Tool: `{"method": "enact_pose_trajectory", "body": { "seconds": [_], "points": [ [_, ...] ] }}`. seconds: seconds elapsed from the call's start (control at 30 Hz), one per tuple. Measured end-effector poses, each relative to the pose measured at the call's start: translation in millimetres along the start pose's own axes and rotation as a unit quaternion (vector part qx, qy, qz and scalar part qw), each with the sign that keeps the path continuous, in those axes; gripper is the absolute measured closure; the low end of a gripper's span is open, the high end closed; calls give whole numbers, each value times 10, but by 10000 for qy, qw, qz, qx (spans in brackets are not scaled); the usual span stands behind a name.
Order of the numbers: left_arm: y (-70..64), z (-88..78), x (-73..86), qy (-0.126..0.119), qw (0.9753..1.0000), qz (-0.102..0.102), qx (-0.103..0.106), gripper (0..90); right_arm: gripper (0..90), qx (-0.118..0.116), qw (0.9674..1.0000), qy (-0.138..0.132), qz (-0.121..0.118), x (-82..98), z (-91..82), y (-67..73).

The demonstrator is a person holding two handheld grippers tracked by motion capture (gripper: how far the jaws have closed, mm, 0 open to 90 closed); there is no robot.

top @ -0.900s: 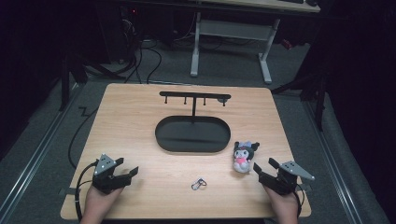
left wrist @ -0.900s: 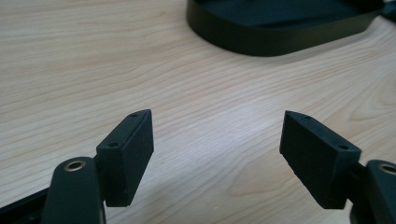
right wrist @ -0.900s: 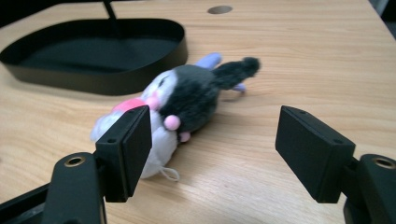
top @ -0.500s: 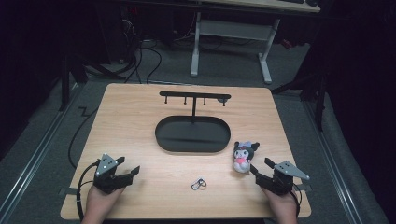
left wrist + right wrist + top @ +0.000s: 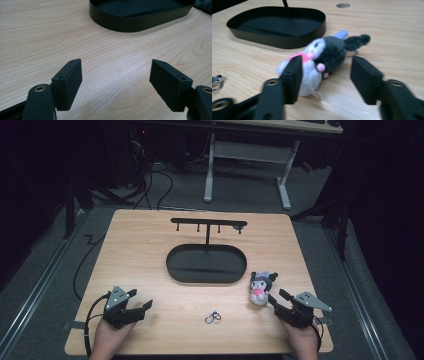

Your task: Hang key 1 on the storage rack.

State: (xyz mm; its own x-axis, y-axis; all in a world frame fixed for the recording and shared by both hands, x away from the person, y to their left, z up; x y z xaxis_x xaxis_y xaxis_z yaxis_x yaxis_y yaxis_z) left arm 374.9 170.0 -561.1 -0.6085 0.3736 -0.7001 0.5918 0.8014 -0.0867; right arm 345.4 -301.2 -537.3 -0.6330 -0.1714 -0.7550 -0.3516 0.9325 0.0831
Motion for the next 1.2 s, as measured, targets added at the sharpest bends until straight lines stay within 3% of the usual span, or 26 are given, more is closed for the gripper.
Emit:
{"method": "enact_pose_trajectory", "body": {
  "seconds": [0.07, 0.1, 0.13, 0.17, 0.2, 0.23, 0.33, 0.37, 0.43, 0.47, 0.67, 0.93, 1.03, 1.2],
  "points": [
    [-2, 0, -3, -13, 10000, 3, 3, 268, 568, -24, 10000, 0, -26, -13, -13, 23],
    [-2, 0, -3, -13, 10000, 8, 3, 269, 718, -4, 9999, -43, -117, -51, -50, 93],
    [-5, 2, -5, -19, 10000, 11, 5, 269, 782, 12, 9998, -75, -183, -65, -62, 119],
    [-5, 2, -5, -19, 10000, 11, 5, 270, 782, 12, 9998, -75, -183, -65, -62, 119],
    [-6, 2, -7, -28, 10000, 20, -3, 270, 856, 55, 9996, -103, -254, -82, -73, 154],
    [-8, 1, -10, -35, 10000, 21, -2, 270, 900, 32, 9993, -122, -360, -111, -76, 241],
    [-13, 1, -13, -46, 10000, 27, 6, 270, 900, -45, 9988, -83, -479, -119, -57, 325],
    [-16, 1, -13, -44, 10000, 35, 9, 270, 900, -174, 9980, -15, -604, -113, -11, 443],
    [-20, 2, -12, -41, 10000, 49, 14, 270, 900, -227, 9977, 27, -643, -106, 11, 484],
    [-30, 2, -12, -47, 10000, 74, 20, 270, 900, -321, 9961, 165, -800, -76, 86, 603],
    [-59, 13, -11, -25, 9999, 148, 33, 270, 900, -348, 9914, 504, -1154, -12, 298, 823],
    [-82, 25, -12, -4, 9997, 225, 31, 270, 900, 43, 9890, 845, -1211, 10, 513, 777],
    [-84, 26, -10, -7, 9997, 225, 45, 270, 900, 93, 9910, 848, -1028, 12, 502, 693],
    [-101, 34, -10, -13, 9997, 239, 70, 270, 900, 121, 9920, 854, -926, 31, 477, 630]
  ]
}}
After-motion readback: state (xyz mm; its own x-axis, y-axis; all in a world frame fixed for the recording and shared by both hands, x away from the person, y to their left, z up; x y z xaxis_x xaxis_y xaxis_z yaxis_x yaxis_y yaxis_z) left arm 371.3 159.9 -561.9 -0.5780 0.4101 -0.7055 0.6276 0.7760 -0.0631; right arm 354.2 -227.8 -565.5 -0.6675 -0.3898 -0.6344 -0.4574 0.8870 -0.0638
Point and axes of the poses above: each handheld gripper's, and its own axes: z roughly forward along the jaws, x roughly out of its underside, y roughly to its left, the point moved 7 cm from there along z, roughly forward along the jaws, and after that the axes turned 14 degrees about y, right-handed, at the moved point
